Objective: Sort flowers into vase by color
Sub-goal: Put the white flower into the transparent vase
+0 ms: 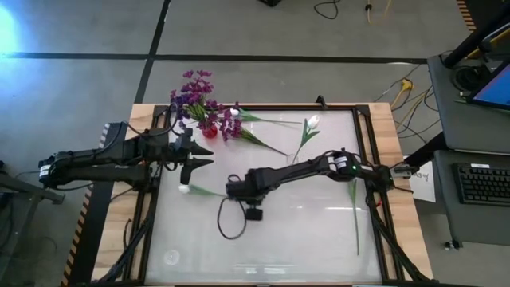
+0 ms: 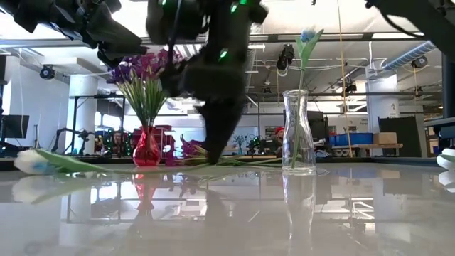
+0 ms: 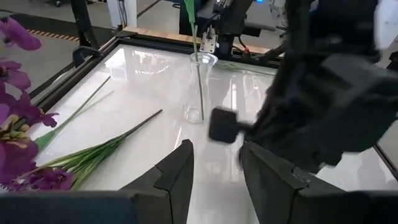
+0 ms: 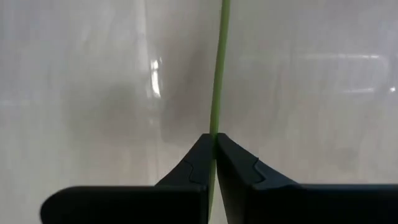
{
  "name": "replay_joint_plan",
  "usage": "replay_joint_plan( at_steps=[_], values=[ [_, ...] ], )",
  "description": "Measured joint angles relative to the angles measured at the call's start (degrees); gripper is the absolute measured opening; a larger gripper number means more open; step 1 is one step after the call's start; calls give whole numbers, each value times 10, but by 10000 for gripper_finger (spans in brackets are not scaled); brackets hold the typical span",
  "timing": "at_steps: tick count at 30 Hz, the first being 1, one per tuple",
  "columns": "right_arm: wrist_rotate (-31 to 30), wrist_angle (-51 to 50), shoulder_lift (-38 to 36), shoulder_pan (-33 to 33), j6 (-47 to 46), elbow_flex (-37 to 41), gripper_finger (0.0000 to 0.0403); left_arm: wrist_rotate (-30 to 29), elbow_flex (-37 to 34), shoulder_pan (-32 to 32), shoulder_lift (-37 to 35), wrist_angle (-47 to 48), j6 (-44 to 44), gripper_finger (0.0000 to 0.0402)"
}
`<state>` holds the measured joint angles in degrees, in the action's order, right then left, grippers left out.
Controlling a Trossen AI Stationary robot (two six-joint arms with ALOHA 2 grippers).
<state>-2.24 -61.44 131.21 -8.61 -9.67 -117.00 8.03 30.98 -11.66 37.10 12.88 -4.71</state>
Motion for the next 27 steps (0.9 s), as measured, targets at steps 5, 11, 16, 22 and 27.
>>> replay_joint_plan(
  at_steps=[5, 11, 16, 22, 27],
  values=[
    [-21, -38, -8, -28, -28, 0, 13, 0, 0, 0, 1, -1, 0, 123],
    [-23, -55, -10, -38, -43, -1, 33, 0, 0, 0, 1, -2, -1, 123],
    [-41, -56, -10, -38, -36, -1, 101, -1, 0, 0, 0, -2, -3, 123],
    [-122, 97, -10, -32, 30, 2, 185, -1, 0, 0, 1, -11, -3, 123],
    [-120, 328, 20, -14, 64, 2, 210, -1, 0, 0, -5, -48, 12, 123]
  ],
)
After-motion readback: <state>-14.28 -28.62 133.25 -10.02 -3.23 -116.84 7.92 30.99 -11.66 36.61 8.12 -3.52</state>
